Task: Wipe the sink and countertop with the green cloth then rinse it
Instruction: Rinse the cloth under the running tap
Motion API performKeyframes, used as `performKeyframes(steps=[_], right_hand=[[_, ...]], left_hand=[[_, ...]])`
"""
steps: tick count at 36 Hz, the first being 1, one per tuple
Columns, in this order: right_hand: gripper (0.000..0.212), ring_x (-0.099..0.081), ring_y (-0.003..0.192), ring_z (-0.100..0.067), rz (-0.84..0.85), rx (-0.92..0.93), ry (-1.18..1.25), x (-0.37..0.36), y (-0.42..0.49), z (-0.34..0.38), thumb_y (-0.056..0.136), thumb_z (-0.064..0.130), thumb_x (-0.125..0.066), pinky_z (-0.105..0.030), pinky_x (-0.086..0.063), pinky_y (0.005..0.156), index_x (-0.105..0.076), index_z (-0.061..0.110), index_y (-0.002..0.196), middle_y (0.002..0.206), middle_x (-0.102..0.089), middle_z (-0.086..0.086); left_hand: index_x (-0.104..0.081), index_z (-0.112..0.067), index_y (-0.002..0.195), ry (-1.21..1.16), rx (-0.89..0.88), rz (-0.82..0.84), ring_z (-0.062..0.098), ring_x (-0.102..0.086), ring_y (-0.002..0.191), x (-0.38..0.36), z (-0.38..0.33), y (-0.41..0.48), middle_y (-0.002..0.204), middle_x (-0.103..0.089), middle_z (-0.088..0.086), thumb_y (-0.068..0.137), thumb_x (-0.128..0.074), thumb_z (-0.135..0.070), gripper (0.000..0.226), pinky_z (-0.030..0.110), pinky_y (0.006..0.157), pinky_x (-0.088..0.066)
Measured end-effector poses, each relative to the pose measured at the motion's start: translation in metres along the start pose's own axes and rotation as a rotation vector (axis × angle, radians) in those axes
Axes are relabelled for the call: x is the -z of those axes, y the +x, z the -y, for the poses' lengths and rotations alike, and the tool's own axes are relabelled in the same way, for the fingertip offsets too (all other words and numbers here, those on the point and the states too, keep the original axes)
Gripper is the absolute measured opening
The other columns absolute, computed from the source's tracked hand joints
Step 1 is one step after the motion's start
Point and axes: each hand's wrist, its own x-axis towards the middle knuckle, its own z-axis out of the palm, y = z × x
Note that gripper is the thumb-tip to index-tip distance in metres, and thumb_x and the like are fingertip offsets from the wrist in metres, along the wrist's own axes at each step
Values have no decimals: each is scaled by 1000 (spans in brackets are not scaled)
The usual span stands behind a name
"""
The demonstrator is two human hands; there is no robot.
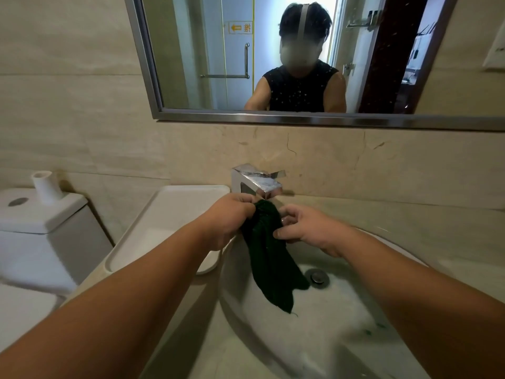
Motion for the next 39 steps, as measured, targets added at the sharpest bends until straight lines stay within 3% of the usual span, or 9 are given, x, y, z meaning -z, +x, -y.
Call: performKeyframes(steps=[3, 7, 13, 17, 20, 24, 31, 35, 39], right_hand=[[26, -73, 92, -22, 12, -20, -87, 1, -4, -4, 90, 17, -77, -32, -56, 77, -70, 15, 115, 101, -75, -12], [40, -72, 93, -32, -8, -21, -221, 3, -7, -6, 75, 46, -79, -50, -56, 86, -73, 15, 98, 93, -75, -12], [6, -68, 78, -16, -8, -29, 48, 20, -14, -13, 94, 20, -74, -28, -54, 68, -71, 15, 92, 82, -72, -4], [19, -59, 65, -11, 4, -47, 142, 23, -20, -13, 99, 29, -69, -20, -46, 49, -72, 20, 83, 75, -67, -2], [19, -58, 58, -14, 5, -50, 147, 19, -19, -11, 99, 31, -68, -25, -46, 49, -70, 12, 96, 72, -64, -7], [23, -58, 56, -15, 8, -36, -8, 9, -14, -10, 96, 27, -73, -29, -49, 52, -68, 8, 109, 68, -64, -5], [16, -66, 70, -19, -13, -49, -388, -3, -11, -23, 86, 23, -78, -33, -51, 66, -71, 17, 98, 76, -68, 1], [30, -75, 93, -25, -41, -90, -279, -6, -9, -33, 84, 46, -79, -43, -61, 80, -69, 20, 95, 96, -75, -3], [31, -78, 82, -19, -98, -103, -251, -10, -10, -38, 84, 40, -82, -44, -62, 77, -64, 18, 98, 90, -77, -4]], left_hand=[[-72, -6, 87, -67, 17, 10, 28, -64, 83, -1, 0, 0, 87, -68, 18, 96, -43, 9, 34, 37, 74, -52], [-78, -9, 83, -71, 37, 14, 31, -70, 86, -1, 4, 3, 88, -73, 20, 95, -46, 6, 37, 37, 73, -58], [-76, -1, 107, -52, 41, -41, 36, -76, 100, -1, 3, 8, 106, -76, 26, 96, -47, 5, 31, 42, 83, -63], [-75, -2, 108, -78, 39, -9, 28, -77, 90, -4, -1, 7, 103, -77, 21, 97, -46, 6, 33, 35, 73, -60], [-75, -4, 102, -122, 47, -4, 25, -76, 85, -7, -2, 6, 97, -77, 19, 96, -44, 8, 34, 32, 66, -60], [-73, -2, 98, -179, 37, -12, 33, -70, 91, -8, 1, 4, 96, -72, 22, 94, -43, 9, 33, 44, 83, -58], [-68, -2, 108, -231, 49, -67, 36, -63, 96, -6, 2, 4, 104, -65, 24, 94, -45, 6, 28, 43, 82, -54], [-70, -4, 106, -222, 70, -52, 39, -67, 103, -3, 5, 5, 108, -69, 25, 95, -47, 4, 27, 48, 94, -57], [-72, -6, 101, -246, 81, -51, 41, -67, 108, -4, 7, 7, 109, -70, 24, 92, -49, 3, 27, 53, 99, -57]])
